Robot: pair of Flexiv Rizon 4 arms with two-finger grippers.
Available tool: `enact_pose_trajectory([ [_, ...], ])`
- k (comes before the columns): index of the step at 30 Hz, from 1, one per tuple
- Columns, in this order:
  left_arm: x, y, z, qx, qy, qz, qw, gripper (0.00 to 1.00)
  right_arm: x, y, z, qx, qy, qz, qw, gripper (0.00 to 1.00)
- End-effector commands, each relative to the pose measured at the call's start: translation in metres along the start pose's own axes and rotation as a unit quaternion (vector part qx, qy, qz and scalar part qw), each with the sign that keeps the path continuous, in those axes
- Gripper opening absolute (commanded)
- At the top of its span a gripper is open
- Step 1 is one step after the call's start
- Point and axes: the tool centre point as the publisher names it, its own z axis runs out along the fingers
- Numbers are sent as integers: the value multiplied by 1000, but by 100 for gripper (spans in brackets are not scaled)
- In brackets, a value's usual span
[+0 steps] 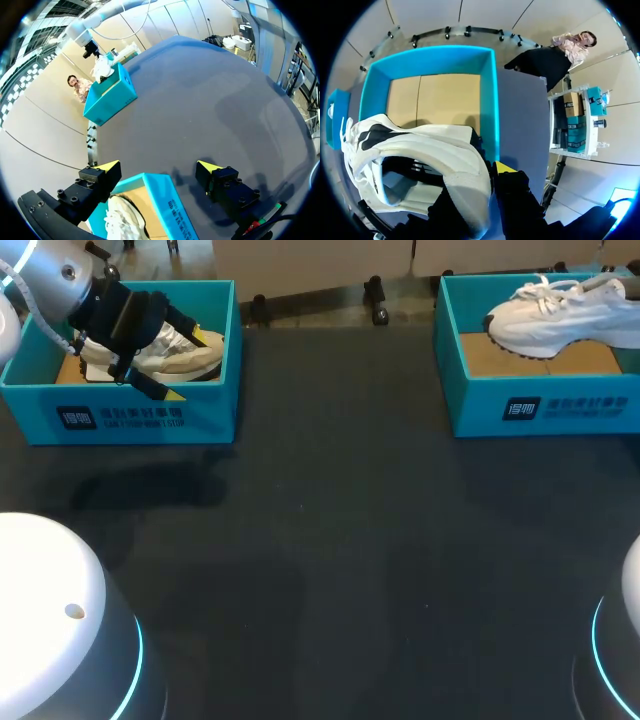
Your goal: Take the shoe out of the shoebox, open the shoe tongue, remove and reinsert the insole, then place the shoe into the shoebox
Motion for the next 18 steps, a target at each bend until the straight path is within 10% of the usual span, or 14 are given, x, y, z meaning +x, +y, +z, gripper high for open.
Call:
enact_pose_trajectory([
  [1,0,0,-1,-2,2,0,1000,100,-2,10,8,4,3,2,1000,0],
  [18,0,0,-1,-2,2,0,1000,100,4,25,40,9,10,7,1000,0],
])
